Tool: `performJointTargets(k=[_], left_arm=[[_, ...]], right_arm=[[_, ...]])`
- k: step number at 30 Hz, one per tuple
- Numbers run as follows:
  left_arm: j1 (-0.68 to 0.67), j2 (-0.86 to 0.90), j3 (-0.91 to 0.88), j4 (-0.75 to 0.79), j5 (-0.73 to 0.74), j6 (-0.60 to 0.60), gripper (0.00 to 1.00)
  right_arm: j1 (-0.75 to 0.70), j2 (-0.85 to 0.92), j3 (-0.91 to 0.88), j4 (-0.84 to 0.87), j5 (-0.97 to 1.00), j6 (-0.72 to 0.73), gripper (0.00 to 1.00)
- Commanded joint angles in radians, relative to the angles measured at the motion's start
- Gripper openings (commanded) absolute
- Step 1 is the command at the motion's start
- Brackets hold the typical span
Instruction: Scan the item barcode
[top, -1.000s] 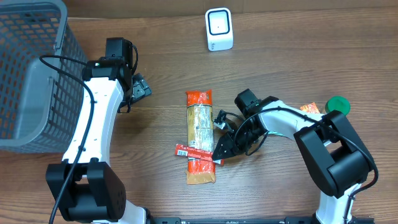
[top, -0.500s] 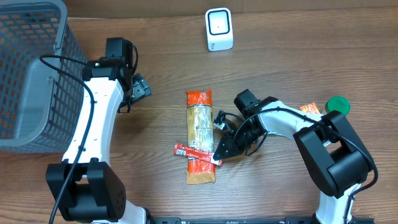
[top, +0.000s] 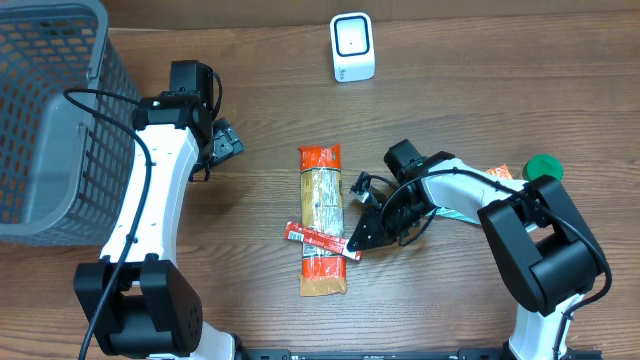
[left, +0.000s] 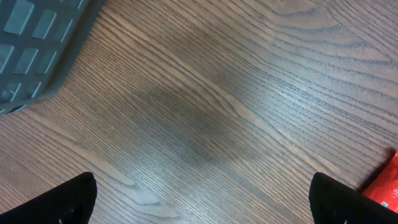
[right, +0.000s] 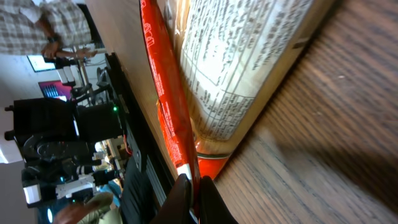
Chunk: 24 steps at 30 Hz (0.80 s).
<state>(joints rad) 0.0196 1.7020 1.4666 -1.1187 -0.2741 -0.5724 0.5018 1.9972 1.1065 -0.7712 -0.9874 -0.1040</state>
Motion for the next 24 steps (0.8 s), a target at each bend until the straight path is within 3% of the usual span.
performJointTargets(k=[1, 17, 24], left_arm=[[-0.007, -0.019, 0.014, 0.001, -0.014, 0.011, 1.00], [-0.007, -0.019, 0.014, 0.001, -0.014, 0.011, 1.00], [-0.007, -0.019, 0.014, 0.001, -0.014, 0.011, 1.00]], right_arm=[[-0.006, 0.008, -0.006, 0.004, -0.010, 0.010, 0.04], [-0.015, 0.000, -0.005, -0.004, -0.017, -0.041, 0.04], [-0.057, -0.164, 0.017, -0.069, 0.063, -0.088, 0.04]])
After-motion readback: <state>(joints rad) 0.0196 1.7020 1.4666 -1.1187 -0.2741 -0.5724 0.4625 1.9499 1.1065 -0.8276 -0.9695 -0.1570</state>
